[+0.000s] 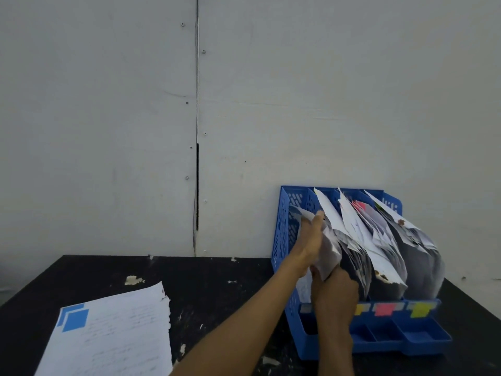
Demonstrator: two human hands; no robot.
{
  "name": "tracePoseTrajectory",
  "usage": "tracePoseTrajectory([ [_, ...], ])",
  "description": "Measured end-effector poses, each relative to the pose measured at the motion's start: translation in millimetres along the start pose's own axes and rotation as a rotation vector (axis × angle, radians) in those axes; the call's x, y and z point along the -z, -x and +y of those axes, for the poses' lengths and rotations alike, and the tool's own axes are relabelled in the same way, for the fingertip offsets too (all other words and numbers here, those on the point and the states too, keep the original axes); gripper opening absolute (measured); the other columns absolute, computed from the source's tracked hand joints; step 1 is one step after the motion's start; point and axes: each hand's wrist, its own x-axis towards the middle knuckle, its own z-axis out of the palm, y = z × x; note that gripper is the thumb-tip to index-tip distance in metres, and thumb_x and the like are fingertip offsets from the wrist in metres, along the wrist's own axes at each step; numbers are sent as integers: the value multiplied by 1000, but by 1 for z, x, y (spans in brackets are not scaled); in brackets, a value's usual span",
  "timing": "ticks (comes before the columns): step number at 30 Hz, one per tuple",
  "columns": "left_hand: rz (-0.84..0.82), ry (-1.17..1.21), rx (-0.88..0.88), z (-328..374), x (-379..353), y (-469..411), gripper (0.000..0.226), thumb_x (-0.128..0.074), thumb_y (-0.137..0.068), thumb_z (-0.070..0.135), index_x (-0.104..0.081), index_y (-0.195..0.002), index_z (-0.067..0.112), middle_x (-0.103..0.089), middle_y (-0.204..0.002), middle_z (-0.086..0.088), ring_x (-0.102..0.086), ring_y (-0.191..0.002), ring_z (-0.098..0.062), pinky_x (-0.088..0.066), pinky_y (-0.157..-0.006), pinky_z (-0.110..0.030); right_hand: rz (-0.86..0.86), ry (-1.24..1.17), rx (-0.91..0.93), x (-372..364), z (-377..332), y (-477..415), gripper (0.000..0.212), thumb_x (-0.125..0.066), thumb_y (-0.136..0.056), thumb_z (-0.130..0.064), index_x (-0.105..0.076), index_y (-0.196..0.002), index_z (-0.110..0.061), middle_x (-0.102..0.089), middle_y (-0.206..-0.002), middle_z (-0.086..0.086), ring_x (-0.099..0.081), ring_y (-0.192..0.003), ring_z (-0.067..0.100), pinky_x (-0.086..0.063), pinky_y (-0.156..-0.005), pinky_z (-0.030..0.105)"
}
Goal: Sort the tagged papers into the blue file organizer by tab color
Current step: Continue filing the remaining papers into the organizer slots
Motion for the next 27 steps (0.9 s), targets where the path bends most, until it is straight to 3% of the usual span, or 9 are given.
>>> tracePoseTrajectory([
  [3,84,-87,6,-3,3,-7,60,-18,-100,54,-15,-153,26,-30,-155,-10,-34,-138,-30,-29,-114,-47,143,-165,117,0,-6,-1,23,-59,-92,-13,-61,-73,0,-52,-53,0,-45,-45,5,-27,-43,15],
  [7,87,-127,74,-3,11,-12,68,-14,-99,59,-11,-155,21,-22,-159,-10,-26,-144,-28,-22,-118,-45,129,-156,104,-9,8,-7,30,-58,-94,-10,-64,-67,2,-52,-50,4,-45,-43,10,-26,-43,18],
  [10,65,-194,86,3,17,2,83,-12,-92,71,-26,-152,15,-31,-155,-10,-33,-140,-25,-27,-116,-41,171,-118,114,-3,8,-10,32,-61,-92,-12,-62,-62,0,-49,-50,1,-41,-44,6,-25,-44,17],
  [13,63,-182,-5,7,37,27,110,-15,-69,92,-52,-137,14,-56,-136,-8,-55,-121,-22,-42,-104,-37,310,-191,153,6,-7,-8,20,-68,-88,-17,-64,-77,-1,-59,-63,7,-52,-55,19,-45,-56,27],
  [16,133,-134,-143,-4,82,57,75,-26,-89,70,-65,-120,13,-68,-116,-4,-65,-104,-13,-48,-94,-31,409,-315,177,9,-28,4,26,-70,-87,-20,-63,-103,-1,-66,-85,14,-61,-70,25,-46,-65,28],
  [18,250,-227,-200,-17,124,80,43,-37,-102,45,-67,-114,16,-70,-109,0,-66,-99,-10,-51,-93,-31,418,-375,243,7,-43,15,20,-68,-88,-18,-59,-99,-4,-63,-84,10,-58,-69,20,-44,-64,24],
  [21,526,-539,-209,-48,200,117,25,-54,-98,27,-70,-111,12,-71,-106,-2,-65,-95,-12,-50,-89,-25,267,-366,397,-9,-66,36,14,-67,-88,-13,-56,-80,-11,-55,-68,-1,-53,-57,15,-35,-55,13],
  [23,739,-660,-117,-73,250,151,23,-59,-94,19,-70,-112,9,-71,-107,-6,-66,-99,-18,-48,-88,-24,7,-331,439,-31,-80,65,16,-66,-88,-15,-58,-75,-14,-55,-63,-7,-55,-55,9,-35,-52,7],
  [27,1058,-860,232,-109,316,223,29,-62,-90,23,-65,-116,11,-63,-117,-10,-58,-109,-29,-47,-92,-38,-604,-25,343,-82,-94,145,20,-61,-91,-41,-61,-79,-24,-61,-71,-12,-58,-65,-1,-55,-67,23],
])
